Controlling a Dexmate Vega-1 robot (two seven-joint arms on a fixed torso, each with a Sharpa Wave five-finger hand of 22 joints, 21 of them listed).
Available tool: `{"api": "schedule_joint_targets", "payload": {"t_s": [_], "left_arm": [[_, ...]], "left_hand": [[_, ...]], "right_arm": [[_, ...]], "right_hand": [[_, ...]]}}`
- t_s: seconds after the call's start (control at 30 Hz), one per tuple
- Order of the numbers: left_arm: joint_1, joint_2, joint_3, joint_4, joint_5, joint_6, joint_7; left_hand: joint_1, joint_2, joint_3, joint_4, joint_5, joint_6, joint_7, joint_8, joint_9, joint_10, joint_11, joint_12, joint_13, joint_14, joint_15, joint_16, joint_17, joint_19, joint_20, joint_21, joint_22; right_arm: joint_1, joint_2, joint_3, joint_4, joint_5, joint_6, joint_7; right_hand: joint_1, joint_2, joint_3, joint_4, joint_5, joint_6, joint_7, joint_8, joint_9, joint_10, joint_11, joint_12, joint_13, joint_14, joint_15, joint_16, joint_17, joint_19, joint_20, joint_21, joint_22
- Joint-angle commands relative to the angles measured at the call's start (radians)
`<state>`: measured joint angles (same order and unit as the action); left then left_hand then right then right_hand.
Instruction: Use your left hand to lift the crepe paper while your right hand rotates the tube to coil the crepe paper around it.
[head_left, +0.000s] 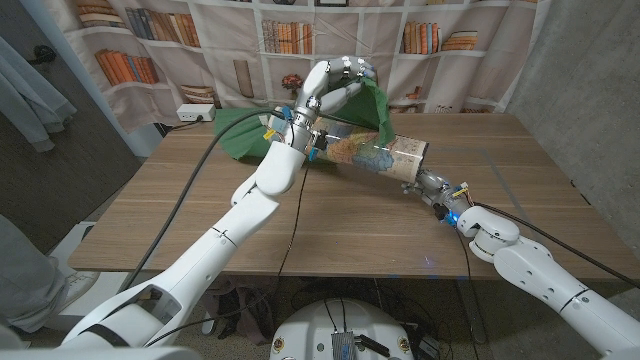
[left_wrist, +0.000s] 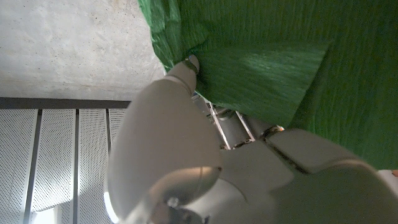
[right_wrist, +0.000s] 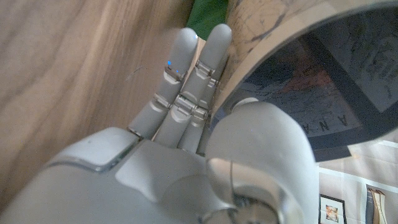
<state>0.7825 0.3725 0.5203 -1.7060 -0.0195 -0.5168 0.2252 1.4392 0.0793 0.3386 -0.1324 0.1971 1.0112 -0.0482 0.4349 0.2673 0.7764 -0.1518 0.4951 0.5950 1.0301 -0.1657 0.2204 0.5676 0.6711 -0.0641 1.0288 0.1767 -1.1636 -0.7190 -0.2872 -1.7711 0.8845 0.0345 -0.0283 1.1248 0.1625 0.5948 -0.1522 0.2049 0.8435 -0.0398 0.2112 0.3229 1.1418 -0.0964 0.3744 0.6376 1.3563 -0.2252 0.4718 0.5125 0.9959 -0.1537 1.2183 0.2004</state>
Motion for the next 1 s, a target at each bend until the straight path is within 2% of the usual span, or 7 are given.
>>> {"api": "schedule_joint_targets", "payload": {"t_s": [0.03,0.3,0.4,1.0], "left_arm": [[0.031,-0.025,0.013,0.009,-0.077,0.008,-0.028],[0.045,-0.03,0.02,0.006,-0.098,-0.001,-0.039],[0.048,-0.037,0.025,0.01,-0.112,-0.005,-0.046],[0.088,-0.034,0.044,-0.019,-0.183,0.006,-0.093]], "left_hand": [[0.006,0.003,0.006,0.0,0.002,0.003,0.001,-0.006,0.003,0.009,0.004,-0.007,0.001,0.002,-0.064,0.0,0.005,-0.004,-0.132,0.01,0.004],[0.006,0.003,0.007,0.0,0.002,0.003,0.0,-0.006,0.003,0.007,0.001,-0.008,0.003,0.002,-0.064,-0.001,0.006,-0.005,-0.132,0.011,0.003],[0.005,0.003,0.007,0.0,0.002,0.004,0.0,-0.006,0.003,0.008,0.002,-0.009,0.003,0.003,-0.064,-0.001,0.006,-0.006,-0.131,0.012,0.003],[0.005,0.002,0.011,0.0,0.002,0.003,0.001,-0.007,0.004,0.008,0.001,-0.011,0.004,0.002,-0.064,-0.002,0.008,-0.008,-0.132,0.015,0.003]], "right_arm": [[0.027,0.049,0.007,0.043,0.014,0.031,0.002],[0.029,0.088,0.015,0.056,0.051,0.05,0.011],[0.03,0.102,0.016,0.059,0.065,0.052,0.013],[0.043,0.144,0.046,0.085,0.087,0.075,-0.031]], "right_hand": [[0.026,0.01,0.013,-0.007,0.006,0.01,-0.014,0.002,0.004,0.004,-0.008,-0.005,0.003,0.0,-0.005,-0.002,0.003,-0.006,-0.073,0.006,0.001],[0.026,0.01,0.013,-0.006,0.005,0.01,-0.013,0.002,0.006,0.005,-0.003,-0.006,0.003,0.0,-0.005,-0.003,0.002,-0.008,-0.073,0.008,0.001],[0.026,0.01,0.013,-0.006,0.005,0.01,-0.014,0.002,0.006,0.005,-0.01,-0.005,0.006,-0.001,-0.005,-0.003,0.002,-0.009,-0.073,0.009,0.001],[0.028,0.01,0.012,-0.007,0.002,0.01,-0.018,0.004,0.014,0.004,-0.011,-0.008,0.01,-0.001,-0.006,-0.003,0.005,-0.012,-0.073,0.015,0.002]]}}
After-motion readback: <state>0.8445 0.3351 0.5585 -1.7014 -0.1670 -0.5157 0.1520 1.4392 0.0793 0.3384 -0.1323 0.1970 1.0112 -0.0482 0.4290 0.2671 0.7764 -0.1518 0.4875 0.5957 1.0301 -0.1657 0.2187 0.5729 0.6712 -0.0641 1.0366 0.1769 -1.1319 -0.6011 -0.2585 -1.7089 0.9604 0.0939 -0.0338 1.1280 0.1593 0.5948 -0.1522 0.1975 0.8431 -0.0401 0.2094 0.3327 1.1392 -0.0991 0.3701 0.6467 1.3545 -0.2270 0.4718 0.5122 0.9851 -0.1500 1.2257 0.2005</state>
